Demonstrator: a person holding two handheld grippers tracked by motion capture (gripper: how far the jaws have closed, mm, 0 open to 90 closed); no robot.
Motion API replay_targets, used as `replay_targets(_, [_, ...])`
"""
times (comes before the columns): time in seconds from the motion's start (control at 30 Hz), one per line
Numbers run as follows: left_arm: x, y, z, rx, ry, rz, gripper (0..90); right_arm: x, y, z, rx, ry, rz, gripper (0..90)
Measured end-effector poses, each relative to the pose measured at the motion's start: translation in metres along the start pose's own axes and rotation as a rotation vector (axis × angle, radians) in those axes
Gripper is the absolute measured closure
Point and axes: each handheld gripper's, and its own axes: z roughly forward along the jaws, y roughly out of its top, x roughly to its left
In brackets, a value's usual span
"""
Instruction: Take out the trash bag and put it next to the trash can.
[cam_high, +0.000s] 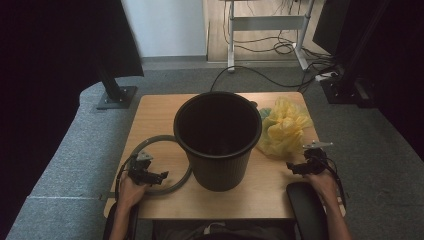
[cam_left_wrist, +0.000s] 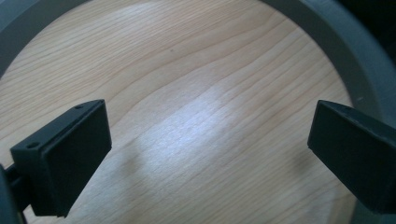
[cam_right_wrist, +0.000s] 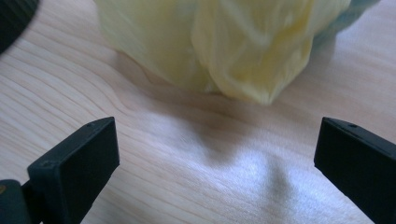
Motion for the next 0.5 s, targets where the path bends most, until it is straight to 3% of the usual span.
replay_targets(0.27, [-0.001,0.0,0.0,0.003,0.004,0.008,0.0,-0.009,-0.018,0.013,-0.017,-0.006,0.023,0.0])
replay_targets(0.3, [-0.001,0.0,0.001,0.006,0.008,0.008,0.0,-0.007,-0.02,0.014,-0.018,-0.031,0.003,0.2])
replay_targets(0.5, [0.0,-0.001,-0.001,-0.01,0.002,-0.003,0.0,-0.006,-0.019,0.015,-0.015,-0.034,-0.002,0.0])
